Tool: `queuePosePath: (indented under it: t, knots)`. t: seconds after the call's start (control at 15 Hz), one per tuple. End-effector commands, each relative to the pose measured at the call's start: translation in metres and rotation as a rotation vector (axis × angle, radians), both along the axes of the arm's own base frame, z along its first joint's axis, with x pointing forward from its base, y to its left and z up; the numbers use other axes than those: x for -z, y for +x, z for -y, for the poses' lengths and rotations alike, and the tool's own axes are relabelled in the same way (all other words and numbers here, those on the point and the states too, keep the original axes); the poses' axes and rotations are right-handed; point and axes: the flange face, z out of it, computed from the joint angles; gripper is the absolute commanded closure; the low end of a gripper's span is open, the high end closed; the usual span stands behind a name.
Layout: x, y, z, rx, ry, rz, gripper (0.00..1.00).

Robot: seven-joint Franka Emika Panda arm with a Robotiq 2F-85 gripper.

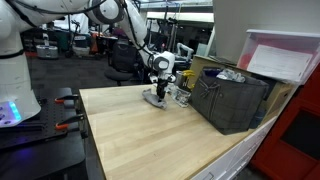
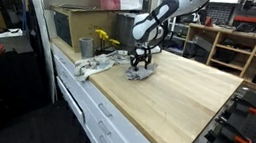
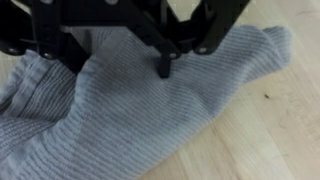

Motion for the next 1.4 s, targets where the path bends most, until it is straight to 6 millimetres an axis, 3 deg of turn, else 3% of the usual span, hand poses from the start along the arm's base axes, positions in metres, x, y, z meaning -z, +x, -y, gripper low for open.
queuePosePath:
  t: [0.0,0.13,0.4,0.67,0.73,0.93,1.13,1.33]
  knots:
    - [0.0,-0.012,0.005,0.019,0.065,-0.073,0.57]
    - [-0.004,-0.025,0.007,0.034,0.081,-0.108,0.71]
    - [-0.005,-0.07,0.006,0.012,0.075,-0.2,0.99]
    - [-0.001,-0.118,0.009,-0.003,0.038,-0.294,0.97]
    - [-0.003,-0.127,0.012,0.0,0.022,-0.309,0.58]
    - [-0.015,-0.139,0.021,-0.023,-0.053,-0.307,0.44]
    - [-0.041,-0.125,0.032,-0.098,-0.148,-0.263,0.21]
    - [-0.083,-0.105,0.033,-0.11,-0.172,-0.194,0.01]
